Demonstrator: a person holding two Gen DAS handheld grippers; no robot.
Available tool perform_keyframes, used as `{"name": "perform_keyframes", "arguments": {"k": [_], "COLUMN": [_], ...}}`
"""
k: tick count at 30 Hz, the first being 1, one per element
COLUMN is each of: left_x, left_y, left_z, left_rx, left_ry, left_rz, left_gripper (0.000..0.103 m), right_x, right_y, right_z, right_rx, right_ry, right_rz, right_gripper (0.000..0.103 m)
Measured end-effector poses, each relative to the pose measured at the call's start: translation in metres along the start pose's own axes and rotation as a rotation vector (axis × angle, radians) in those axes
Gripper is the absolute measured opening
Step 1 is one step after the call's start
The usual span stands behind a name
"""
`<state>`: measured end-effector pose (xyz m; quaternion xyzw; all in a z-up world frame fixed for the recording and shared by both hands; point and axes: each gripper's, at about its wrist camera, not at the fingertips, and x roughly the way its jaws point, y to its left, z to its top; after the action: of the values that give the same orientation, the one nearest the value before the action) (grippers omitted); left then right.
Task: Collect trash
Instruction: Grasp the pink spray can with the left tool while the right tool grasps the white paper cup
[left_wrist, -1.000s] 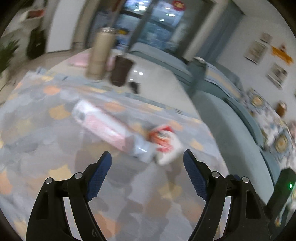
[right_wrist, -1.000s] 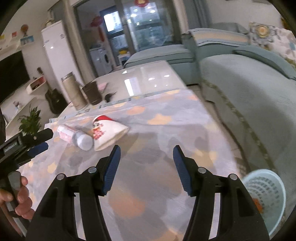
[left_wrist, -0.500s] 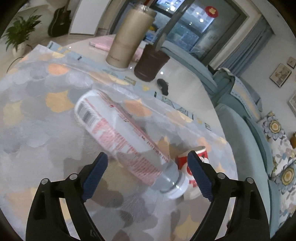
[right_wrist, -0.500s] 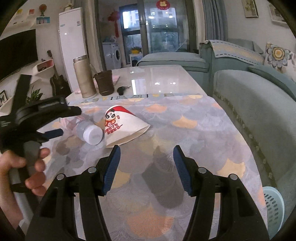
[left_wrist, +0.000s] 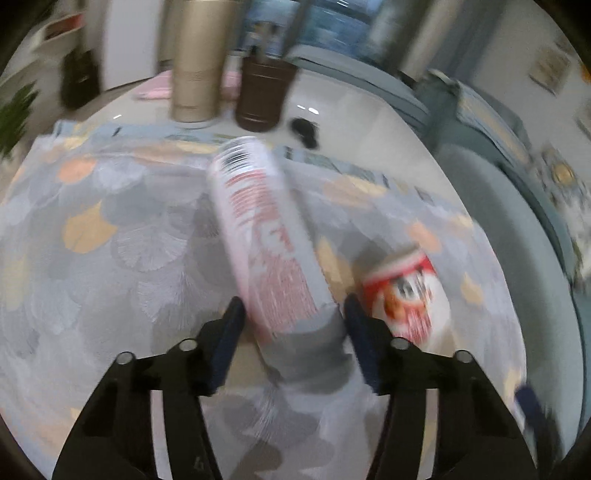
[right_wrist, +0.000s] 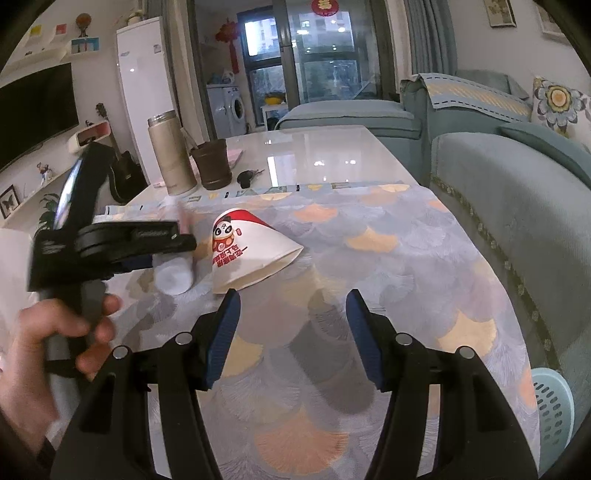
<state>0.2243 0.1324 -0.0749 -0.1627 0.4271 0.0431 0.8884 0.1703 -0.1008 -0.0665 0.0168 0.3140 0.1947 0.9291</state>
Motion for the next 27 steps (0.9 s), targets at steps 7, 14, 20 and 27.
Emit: {"name": "perform_keyframes", "arguments": {"k": [7, 14, 20, 27], "left_x": [-0.018, -0.022, -0.022, -0.021], "left_y": [0.016, 0.024, 0.029, 0.033], "left_z": [-0.022, -0.035, -0.034, -0.033], "left_rx": [0.075, 0.062, 0.031, 0.014], "left_ry": [-0.006, -0.097, -0.101, -0.097], "left_rz": [-0.022, -0.075, -0.104, -0.126], "left_gripper": [0.050, 0.050, 0.049, 0.049], "right_x": [0.026, 0.071, 0.119, 0.139], "right_y": [0.000, 0.012, 0.020, 0.035], "right_z": [0.008, 0.042, 0.060, 0.062], "right_rx": [0.017, 0.040, 0.065, 0.053], "right_ry": [0.120, 0.161, 0.235, 0.304], "right_rz": [0.033, 0.070, 0.064, 0.071], "right_gripper": [0.066, 0.080, 0.091, 0.087]}}
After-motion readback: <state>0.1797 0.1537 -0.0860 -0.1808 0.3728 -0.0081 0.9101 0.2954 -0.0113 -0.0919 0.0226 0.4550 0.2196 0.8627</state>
